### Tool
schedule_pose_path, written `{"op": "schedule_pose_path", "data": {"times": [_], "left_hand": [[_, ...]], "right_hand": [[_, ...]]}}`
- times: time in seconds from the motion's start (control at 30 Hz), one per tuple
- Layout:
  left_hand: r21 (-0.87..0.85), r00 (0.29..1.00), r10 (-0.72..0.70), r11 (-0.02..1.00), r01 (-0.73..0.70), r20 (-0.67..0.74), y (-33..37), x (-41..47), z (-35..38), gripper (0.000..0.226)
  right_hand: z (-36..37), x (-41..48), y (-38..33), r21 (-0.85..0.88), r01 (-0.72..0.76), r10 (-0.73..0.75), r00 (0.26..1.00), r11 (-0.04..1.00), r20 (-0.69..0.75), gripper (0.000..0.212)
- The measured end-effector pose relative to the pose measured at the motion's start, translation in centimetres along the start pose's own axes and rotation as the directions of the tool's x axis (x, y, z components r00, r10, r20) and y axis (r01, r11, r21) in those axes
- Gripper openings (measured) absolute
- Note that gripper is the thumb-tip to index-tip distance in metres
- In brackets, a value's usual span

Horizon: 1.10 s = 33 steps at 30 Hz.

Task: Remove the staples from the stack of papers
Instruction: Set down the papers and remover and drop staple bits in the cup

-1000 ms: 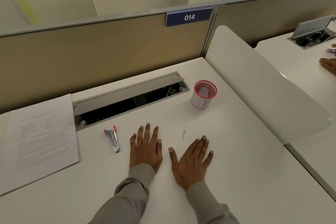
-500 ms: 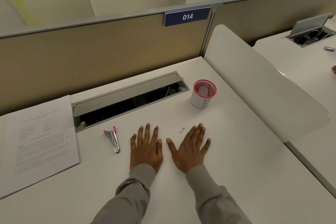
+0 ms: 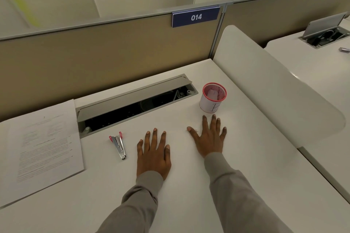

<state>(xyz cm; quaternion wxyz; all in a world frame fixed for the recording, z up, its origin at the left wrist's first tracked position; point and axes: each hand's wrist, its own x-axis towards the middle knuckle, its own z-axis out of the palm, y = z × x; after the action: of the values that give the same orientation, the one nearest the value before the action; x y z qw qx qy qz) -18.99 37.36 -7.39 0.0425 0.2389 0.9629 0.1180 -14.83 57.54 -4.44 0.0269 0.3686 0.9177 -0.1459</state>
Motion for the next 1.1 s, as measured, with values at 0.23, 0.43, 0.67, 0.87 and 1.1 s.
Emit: {"op": "schedule_pose_path", "data": {"times": [0.23,0.43,0.67,0.87,1.1], "left_hand": [[-0.023,1.0,-0.003,1.0,0.003,-0.007,0.1,0.0,-0.1,0.06],[-0.024,1.0,-0.006,1.0,0.006,-0.005,0.1,0.0,-0.1,0.061],[-0.027,1.0,0.0,1.0,-0.001,-0.008,0.1,0.0,-0.1,0.06],[-0.03,1.0,0.001,1.0,-0.002,-0.014,0.0,0.0,0.0,0.059],[-0.027,1.0,0.002,1.0,-0.002,-0.016,0.0,-0.1,0.1,0.059]], "right_hand": [[1.8,-6.9,-2.8,0.022,-0.154,0.155,0.987,0.988,-0.049,0.107],[2.5,-6.3,-5.2,0.003,-0.132,0.132,0.991,0.991,0.033,0.105],[0.7,-4.1,-4.0,0.072,0.004,0.001,0.997,0.997,-0.073,0.079],[-1.2,-3.3,-4.0,0.024,0.225,-0.22,0.967,0.974,-0.128,0.03],[-2.5,-2.5,-3.7,-0.203,0.434,-0.462,0.878,0.878,-0.124,0.046]]}}
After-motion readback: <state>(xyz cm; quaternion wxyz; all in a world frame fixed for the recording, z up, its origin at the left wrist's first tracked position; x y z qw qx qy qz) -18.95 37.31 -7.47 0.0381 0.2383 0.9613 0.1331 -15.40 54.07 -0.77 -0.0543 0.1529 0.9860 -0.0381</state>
